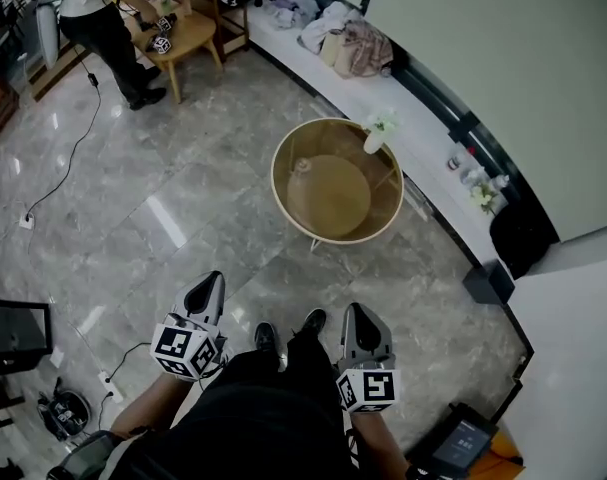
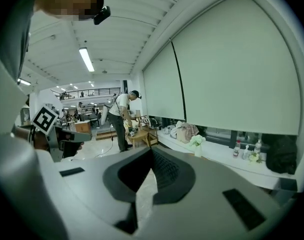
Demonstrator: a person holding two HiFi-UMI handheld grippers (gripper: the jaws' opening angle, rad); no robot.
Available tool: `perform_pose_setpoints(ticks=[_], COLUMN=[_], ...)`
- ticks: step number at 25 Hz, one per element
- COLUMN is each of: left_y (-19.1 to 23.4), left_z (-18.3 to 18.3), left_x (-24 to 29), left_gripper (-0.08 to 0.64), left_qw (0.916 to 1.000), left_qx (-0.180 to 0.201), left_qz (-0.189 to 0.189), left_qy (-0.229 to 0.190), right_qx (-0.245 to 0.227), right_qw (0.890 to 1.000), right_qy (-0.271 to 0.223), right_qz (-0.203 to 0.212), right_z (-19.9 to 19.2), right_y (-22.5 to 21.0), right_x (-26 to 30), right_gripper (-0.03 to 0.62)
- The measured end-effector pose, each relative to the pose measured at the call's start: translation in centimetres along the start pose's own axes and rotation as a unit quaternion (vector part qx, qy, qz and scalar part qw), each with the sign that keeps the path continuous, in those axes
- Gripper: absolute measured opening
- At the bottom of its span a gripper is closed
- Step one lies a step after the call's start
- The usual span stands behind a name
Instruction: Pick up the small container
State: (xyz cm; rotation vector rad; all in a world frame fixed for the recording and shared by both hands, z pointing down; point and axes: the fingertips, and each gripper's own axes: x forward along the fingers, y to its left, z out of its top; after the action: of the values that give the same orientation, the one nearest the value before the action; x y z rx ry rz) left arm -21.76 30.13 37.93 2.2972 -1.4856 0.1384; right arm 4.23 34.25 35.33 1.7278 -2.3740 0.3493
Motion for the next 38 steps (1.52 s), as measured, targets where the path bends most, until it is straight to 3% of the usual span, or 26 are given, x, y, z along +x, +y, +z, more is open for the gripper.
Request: perform_pose_setpoints(ticks=[4, 8, 20, 28, 38], left_y=[-0.7, -1.5, -3.4, -4.1, -3.8], left_z=[1.3, 3.7, 4.5, 5.6, 5.5], left_x=[2.0, 4.8, 15.7, 18.4, 22.2], left_gripper=[0.003, 0.003, 0.003, 0.003, 0.003], left_qw=[0.9999, 0.9994, 0.9981, 0.995, 0.9942], left_qx=[0.008, 0.018, 0.014, 0.021, 0.043], left_qz=[-0.001, 0.007, 0.059, 0.098, 0.099], left_qy=[-0.009, -0.027, -0.004, -0.004, 0.0], right_qx=[-0.024, -0.015, 0.0, 0.013, 0.017], right_qw=[1.0, 0.999, 0.999, 0.996, 0.994], right_qy=[-0.015, -0.033, -0.008, -0.013, 0.011], right_qz=[0.009, 0.02, 0.052, 0.09, 0.103], right_z=[1.5, 3.5, 5.1, 6.2, 5.1], right_y=[-0.9, -3.5, -14.0, -16.8, -19.2], right_x=[1.6, 4.5, 13.8, 17.3, 21.1], right_gripper=[0.006, 0.006, 0.006, 0.006, 0.006])
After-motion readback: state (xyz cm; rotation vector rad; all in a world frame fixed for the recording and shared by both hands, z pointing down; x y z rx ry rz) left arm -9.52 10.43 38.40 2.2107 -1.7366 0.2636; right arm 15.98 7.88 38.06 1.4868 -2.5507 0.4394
